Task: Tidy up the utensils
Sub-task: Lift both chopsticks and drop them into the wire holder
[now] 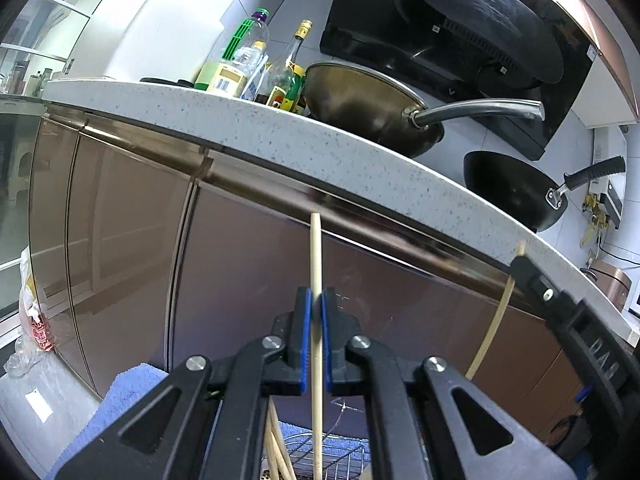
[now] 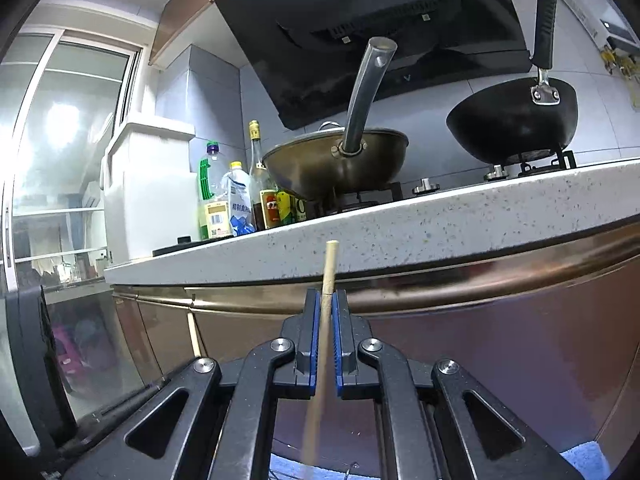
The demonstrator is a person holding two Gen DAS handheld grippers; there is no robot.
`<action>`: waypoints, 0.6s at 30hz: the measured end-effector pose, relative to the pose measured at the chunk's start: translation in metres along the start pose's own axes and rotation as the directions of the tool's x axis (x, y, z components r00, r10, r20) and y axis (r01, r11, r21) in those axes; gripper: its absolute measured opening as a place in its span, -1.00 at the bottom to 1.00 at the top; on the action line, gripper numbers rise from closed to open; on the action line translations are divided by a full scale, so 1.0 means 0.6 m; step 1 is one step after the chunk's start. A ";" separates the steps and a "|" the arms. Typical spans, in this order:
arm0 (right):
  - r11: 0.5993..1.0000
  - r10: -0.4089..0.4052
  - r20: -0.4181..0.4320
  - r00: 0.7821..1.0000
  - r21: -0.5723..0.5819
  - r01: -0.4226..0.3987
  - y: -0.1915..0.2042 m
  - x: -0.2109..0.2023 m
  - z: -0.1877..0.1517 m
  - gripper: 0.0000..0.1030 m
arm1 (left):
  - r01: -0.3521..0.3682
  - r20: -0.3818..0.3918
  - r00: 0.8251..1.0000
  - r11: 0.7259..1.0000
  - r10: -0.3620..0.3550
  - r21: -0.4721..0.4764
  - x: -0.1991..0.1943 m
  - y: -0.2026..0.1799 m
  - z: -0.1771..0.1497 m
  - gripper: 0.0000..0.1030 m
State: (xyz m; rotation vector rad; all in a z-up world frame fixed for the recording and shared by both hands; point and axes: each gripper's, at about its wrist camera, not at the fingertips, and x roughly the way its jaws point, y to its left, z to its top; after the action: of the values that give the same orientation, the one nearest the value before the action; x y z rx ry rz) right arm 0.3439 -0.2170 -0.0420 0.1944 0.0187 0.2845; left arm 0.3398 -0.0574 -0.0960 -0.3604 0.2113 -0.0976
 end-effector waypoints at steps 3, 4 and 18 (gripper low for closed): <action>1.000 0.003 0.010 1.000 -0.006 -0.003 0.002 -0.003 0.008 -0.89 | 0.002 -0.003 1.000 1.000 -0.002 -0.004 0.002 -0.002 -0.001 -0.91; 1.000 0.002 0.009 1.000 -0.010 -0.002 0.003 -0.002 0.008 -0.89 | 0.002 -0.002 1.000 1.000 -0.002 -0.004 0.002 -0.003 -0.002 -0.91; 1.000 -0.013 -0.018 1.000 0.007 0.013 -0.004 -0.033 -0.021 -0.80 | 0.017 -0.035 0.999 1.000 -0.016 0.018 -0.002 -0.002 -0.026 -0.87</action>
State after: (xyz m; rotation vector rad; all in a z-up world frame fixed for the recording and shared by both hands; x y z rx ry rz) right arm 0.3252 -0.2226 -0.0551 0.1986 0.0386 0.2735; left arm 0.3350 -0.0634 -0.1098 -0.3421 0.2421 -0.1220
